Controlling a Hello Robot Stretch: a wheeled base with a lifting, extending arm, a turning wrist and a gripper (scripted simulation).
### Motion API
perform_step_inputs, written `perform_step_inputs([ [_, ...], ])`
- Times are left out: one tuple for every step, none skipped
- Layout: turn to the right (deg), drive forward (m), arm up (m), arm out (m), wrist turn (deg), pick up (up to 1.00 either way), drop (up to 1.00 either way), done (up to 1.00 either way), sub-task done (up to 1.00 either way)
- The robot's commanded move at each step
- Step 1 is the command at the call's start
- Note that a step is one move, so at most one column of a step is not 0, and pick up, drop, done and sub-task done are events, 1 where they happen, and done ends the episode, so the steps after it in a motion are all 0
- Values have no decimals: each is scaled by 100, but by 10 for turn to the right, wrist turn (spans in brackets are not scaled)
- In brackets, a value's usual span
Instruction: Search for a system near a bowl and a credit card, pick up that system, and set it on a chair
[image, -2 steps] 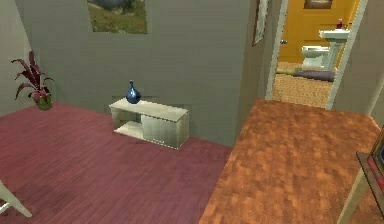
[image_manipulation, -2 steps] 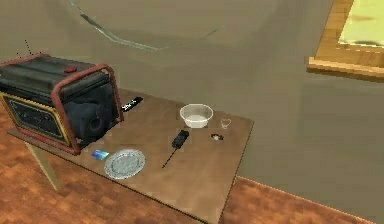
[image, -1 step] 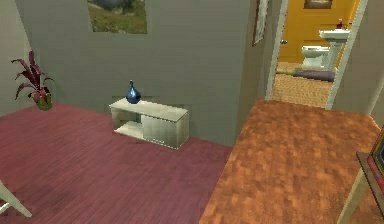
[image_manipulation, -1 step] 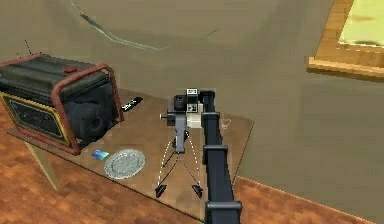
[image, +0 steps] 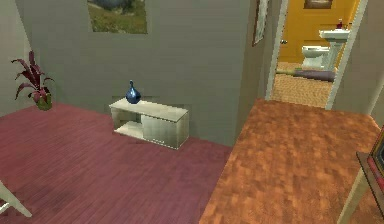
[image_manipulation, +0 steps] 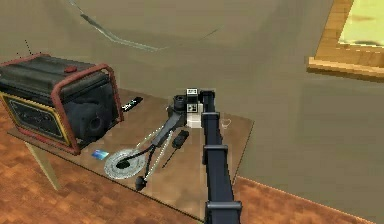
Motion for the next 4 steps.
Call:
perform_step_inputs([
  [0, 0, 0, 0, 450, 0, 0, 0, 0],
  [0, 0, 0, 0, 450, 0, 0, 0, 0],
  [0, 0, 0, 0, 90, 0, 0, 0, 0],
  [0, 0, -30, 0, 0, 0, 0, 0, 0],
])
